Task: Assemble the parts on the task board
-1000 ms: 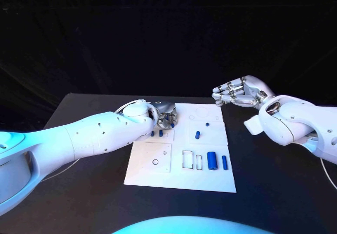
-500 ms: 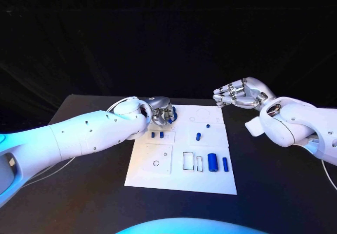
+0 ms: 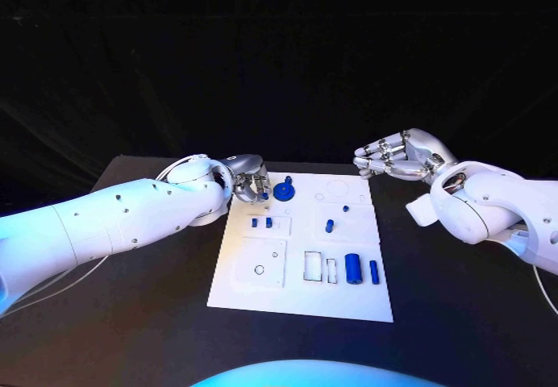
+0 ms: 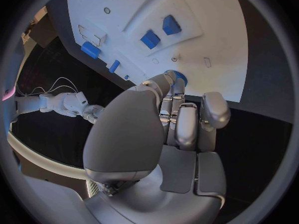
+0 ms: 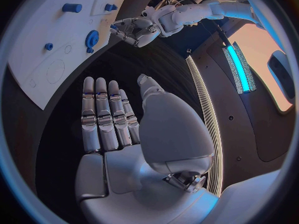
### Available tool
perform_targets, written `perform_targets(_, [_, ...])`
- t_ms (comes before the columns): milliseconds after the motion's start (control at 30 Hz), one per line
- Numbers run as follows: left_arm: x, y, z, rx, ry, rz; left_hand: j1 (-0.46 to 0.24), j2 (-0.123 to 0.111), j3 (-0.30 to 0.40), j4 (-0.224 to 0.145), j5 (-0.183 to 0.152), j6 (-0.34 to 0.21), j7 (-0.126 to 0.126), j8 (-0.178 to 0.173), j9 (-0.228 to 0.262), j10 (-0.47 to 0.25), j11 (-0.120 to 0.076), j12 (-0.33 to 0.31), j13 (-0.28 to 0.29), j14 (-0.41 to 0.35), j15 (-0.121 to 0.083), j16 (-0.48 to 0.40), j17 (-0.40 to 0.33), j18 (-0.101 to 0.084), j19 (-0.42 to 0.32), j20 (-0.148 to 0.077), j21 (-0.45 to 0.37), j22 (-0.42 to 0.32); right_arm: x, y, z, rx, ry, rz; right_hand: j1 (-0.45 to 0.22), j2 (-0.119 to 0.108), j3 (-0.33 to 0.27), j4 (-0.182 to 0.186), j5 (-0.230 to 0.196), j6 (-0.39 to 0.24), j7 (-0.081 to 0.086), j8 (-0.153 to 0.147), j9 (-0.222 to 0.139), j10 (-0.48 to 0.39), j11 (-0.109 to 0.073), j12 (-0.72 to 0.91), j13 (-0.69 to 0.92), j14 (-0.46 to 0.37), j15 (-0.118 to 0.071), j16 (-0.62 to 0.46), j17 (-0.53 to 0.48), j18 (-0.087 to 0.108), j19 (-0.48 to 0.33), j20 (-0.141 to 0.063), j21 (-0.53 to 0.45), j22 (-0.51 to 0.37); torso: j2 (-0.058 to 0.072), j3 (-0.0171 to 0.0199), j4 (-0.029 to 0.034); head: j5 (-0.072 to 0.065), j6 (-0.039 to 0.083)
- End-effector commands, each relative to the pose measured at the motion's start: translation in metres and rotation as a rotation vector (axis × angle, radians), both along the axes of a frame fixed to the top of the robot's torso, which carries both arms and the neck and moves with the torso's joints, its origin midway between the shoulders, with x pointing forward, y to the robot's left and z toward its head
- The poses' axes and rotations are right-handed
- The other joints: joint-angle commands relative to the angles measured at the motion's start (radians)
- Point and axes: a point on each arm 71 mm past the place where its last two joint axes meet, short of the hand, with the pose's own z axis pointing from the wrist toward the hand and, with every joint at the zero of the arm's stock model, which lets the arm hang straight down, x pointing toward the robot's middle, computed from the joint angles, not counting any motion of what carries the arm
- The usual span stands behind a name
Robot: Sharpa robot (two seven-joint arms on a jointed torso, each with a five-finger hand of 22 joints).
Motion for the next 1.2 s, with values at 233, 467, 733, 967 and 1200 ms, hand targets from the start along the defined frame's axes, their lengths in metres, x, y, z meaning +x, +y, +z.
perform_targets(233, [-0.001, 0.004, -0.008, 0.02, 0.065, 0.01, -0.012, 0.0, -0.009, 0.0, -0.006, 0.01, 0.0, -0.006, 0.001, 0.007, 0.001, -0.007, 0.001, -0.006, 0.001, -0.007, -0.002, -0.003, -0.005, 0.003, -0.002, -0.003, -0.001, 0.002, -0.002, -0.003, 0.0, 0.017, -0.002, 0.013, 0.0, -0.006, 0.004, -0.007, 0.0, 0.0, 0.001, -0.005, -0.003, 0.003, 0.0, -0.006, 0.002, -0.003, -0.002, -0.002, 0.004, 0.006, -0.007, -0.003, 0.001, -0.0001, -0.001, 0.006, -0.002])
perform_targets(467, [-0.002, -0.002, -0.016, 0.022, 0.085, 0.0, -0.014, 0.0, -0.01, 0.0, -0.005, 0.01, 0.0, -0.007, 0.001, 0.007, 0.001, -0.008, 0.001, -0.007, 0.001, -0.007, -0.003, -0.003, -0.006, 0.003, -0.003, -0.004, -0.001, 0.004, -0.002, -0.002, 0.001, 0.022, -0.002, 0.013, 0.0, -0.006, 0.004, -0.007, 0.0, 0.0, 0.001, -0.005, -0.003, 0.003, 0.0, -0.006, 0.002, -0.003, -0.002, -0.002, 0.004, 0.006, -0.007, -0.003, 0.002, -0.0006, -0.003, 0.007, -0.003])
perform_targets(733, [-0.002, -0.004, -0.02, 0.027, 0.096, -0.006, -0.014, 0.0, -0.01, 0.001, -0.005, 0.009, 0.0, -0.007, 0.001, 0.007, 0.001, -0.008, 0.001, -0.007, 0.001, -0.008, -0.005, -0.003, -0.006, 0.003, -0.003, -0.004, -0.001, 0.004, -0.002, -0.002, 0.002, 0.023, -0.002, 0.013, 0.0, -0.006, 0.004, -0.007, 0.0, 0.0, 0.001, -0.005, -0.003, 0.003, 0.0, -0.006, 0.002, -0.003, -0.002, -0.002, 0.004, 0.006, -0.007, -0.003, 0.002, 0.0008, -0.0012, 0.003, -0.006])
perform_targets(967, [-0.002, -0.007, -0.022, 0.03, 0.103, -0.009, -0.017, 0.001, -0.012, 0.001, -0.006, 0.009, 0.0, -0.008, 0.001, 0.007, 0.001, -0.01, 0.002, -0.008, 0.001, -0.009, -0.007, -0.003, -0.006, 0.003, -0.003, -0.005, -0.001, 0.005, -0.002, -0.002, 0.001, 0.024, -0.002, 0.013, 0.0, -0.006, 0.004, -0.007, 0.0, 0.0, 0.001, -0.005, -0.003, 0.003, 0.0, -0.006, 0.002, -0.003, -0.002, -0.002, 0.004, 0.006, -0.007, -0.003, 0.001, 0.0002, -0.0018, 0.005, -0.006])
perform_targets(1200, [-0.001, -0.007, -0.023, 0.035, 0.106, -0.003, -0.018, 0.001, -0.013, 0.001, -0.006, 0.009, 0.0, -0.009, 0.001, 0.007, 0.001, -0.01, 0.002, -0.008, 0.001, -0.008, -0.005, -0.003, -0.006, 0.003, -0.003, -0.004, -0.001, 0.005, -0.002, -0.002, 0.001, 0.025, -0.002, 0.013, 0.0, -0.006, 0.004, -0.007, 0.0, 0.0, 0.001, -0.005, -0.003, 0.003, 0.0, -0.006, 0.002, -0.003, -0.002, -0.002, 0.004, 0.006, -0.007, -0.003, 0.001, 0.0004, -0.002, 0.005, -0.005])
